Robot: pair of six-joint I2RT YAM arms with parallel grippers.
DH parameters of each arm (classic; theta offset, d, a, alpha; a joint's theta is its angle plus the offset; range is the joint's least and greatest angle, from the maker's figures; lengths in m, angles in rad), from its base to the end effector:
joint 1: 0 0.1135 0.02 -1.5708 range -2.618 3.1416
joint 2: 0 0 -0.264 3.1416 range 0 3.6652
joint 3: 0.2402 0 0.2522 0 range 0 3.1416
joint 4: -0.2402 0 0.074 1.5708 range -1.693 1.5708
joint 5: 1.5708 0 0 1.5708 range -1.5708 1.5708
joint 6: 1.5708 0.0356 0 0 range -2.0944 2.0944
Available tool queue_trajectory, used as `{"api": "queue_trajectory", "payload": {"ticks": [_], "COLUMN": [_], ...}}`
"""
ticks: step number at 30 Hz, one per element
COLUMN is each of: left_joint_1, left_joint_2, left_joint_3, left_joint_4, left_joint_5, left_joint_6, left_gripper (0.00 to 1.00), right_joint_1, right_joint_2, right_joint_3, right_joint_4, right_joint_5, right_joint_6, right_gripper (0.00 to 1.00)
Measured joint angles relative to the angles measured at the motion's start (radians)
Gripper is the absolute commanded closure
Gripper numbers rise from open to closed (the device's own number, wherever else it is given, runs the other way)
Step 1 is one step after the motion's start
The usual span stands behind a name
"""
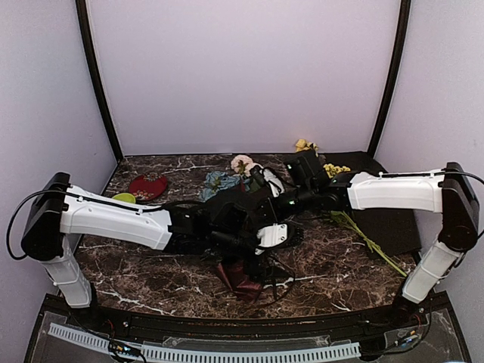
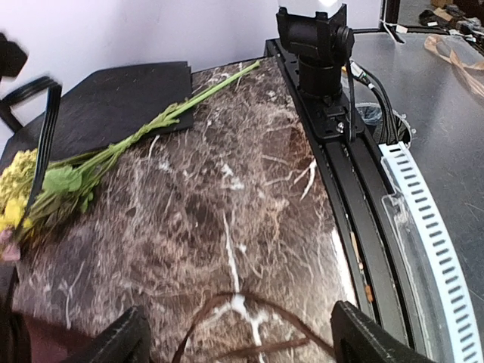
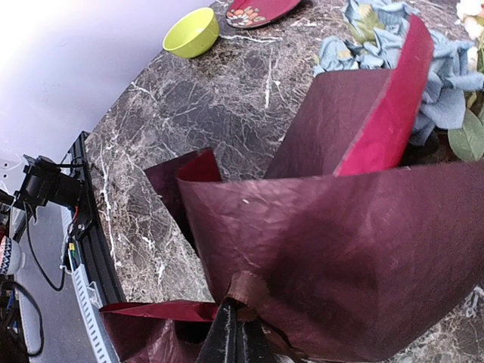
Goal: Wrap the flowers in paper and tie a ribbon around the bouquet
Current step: Cross the ribbon over the folded bouquet.
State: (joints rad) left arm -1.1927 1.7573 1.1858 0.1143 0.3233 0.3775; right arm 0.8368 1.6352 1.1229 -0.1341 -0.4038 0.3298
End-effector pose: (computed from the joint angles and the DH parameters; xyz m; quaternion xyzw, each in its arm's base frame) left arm 0.1387 -0.3798 0.2433 0.6525 0.5325 -0.3322 0.4247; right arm 0.2342 0.2805 0.2449 -0.3065 0.8264 0.3904 0.2658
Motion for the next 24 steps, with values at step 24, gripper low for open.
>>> {"api": "queue_trajectory", "payload": {"ticks": [24], "left_joint_1": [0.252], "left_joint_2": [-0.274], "left_joint_3": [-0.439], "left_joint_4": [0.312], "left_joint_5": [-0.173], "left_joint_6": [-0.251], "left_gripper": [0.33], "right_joint_1": [0.042], "right_joint_2": [-0.001], "right_joint_3": [0.025], "right_joint_4": [0.037], "right_joint_5": [-0.123], "right_joint_6": [-0.006], "right_gripper": [1.00]}}
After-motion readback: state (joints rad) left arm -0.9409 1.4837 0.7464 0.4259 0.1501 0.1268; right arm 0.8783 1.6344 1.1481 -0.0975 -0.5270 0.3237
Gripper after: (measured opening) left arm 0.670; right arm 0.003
